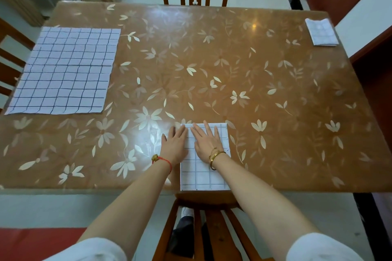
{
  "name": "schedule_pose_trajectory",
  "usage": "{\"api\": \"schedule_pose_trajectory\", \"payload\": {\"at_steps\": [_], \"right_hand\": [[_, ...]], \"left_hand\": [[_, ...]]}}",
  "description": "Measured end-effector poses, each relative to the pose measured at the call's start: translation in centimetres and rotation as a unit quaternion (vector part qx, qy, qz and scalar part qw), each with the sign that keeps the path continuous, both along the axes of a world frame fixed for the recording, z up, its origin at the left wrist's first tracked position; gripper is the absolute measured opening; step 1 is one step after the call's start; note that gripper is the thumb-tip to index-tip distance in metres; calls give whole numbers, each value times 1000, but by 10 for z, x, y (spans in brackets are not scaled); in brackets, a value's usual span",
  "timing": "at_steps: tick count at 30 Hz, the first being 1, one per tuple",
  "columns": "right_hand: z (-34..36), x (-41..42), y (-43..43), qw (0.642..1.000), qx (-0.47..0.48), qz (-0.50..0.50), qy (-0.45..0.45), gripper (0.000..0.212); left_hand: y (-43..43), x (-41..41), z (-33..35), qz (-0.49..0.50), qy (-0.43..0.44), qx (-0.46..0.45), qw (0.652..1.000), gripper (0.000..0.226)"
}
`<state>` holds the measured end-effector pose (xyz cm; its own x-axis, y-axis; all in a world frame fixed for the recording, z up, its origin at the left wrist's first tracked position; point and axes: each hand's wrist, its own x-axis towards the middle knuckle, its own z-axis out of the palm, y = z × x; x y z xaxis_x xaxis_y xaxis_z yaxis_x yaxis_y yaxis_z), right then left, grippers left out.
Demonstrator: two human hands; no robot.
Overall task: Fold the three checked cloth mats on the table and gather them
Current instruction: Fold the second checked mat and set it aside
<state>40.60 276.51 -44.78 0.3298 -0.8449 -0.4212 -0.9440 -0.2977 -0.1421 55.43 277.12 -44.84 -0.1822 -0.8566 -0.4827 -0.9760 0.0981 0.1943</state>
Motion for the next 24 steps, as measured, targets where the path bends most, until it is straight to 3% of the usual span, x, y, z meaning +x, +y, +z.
{"api": "schedule_pose_trajectory", "payload": {"at_steps": [8, 19, 24], "right_hand": [[-6, -15, -5, 1000, 7, -14, -5, 58], [-5, -81, 8, 989, -21, -149, 4, 55], [3, -64, -3, 986, -85, -143, -11, 58]], "left_hand": [[-5, 2, -4, 5, 9, -9, 1000, 75], [-5, 4, -7, 13, 23, -2, 1000, 76], [-4, 2, -8, 15, 15, -8, 1000, 75]]}}
